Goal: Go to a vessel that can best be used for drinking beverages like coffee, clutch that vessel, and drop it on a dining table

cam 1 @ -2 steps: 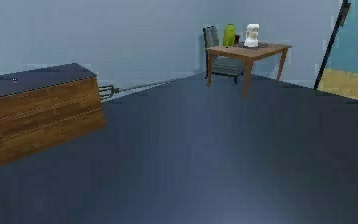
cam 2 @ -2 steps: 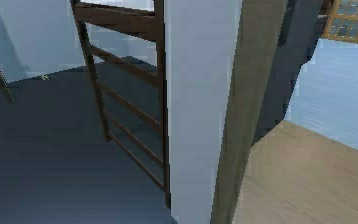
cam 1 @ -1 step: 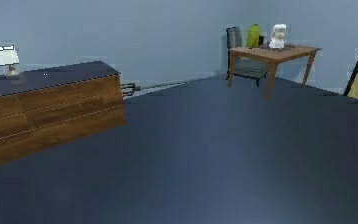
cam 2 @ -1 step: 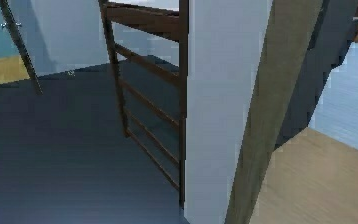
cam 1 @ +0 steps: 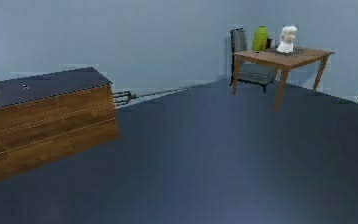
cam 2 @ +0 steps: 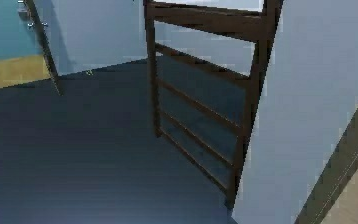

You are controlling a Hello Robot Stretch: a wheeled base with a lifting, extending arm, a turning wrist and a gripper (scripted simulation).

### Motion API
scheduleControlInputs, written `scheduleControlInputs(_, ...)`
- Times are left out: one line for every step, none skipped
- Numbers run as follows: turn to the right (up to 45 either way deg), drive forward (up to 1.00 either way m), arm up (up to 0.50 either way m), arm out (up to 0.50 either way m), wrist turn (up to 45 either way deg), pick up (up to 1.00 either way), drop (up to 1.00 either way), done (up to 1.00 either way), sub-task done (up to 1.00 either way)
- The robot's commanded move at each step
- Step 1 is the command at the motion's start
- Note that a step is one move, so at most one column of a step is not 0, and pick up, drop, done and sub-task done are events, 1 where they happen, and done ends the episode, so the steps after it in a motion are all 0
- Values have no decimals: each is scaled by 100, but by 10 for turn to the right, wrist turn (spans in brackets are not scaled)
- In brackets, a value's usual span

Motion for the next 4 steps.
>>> scheduleControlInputs(-450, 0, 0, 0, 0, 0, 0, 0, 0)
scheduleControlInputs(-90, 0, 0, 0, 0, 0, 0, 0, 0)
scheduleControlInputs(0, 100, 0, 0, 0, 0, 0, 0, 0)
scheduleControlInputs(-30, 0, 0, 0, 0, 0, 0, 0, 0)
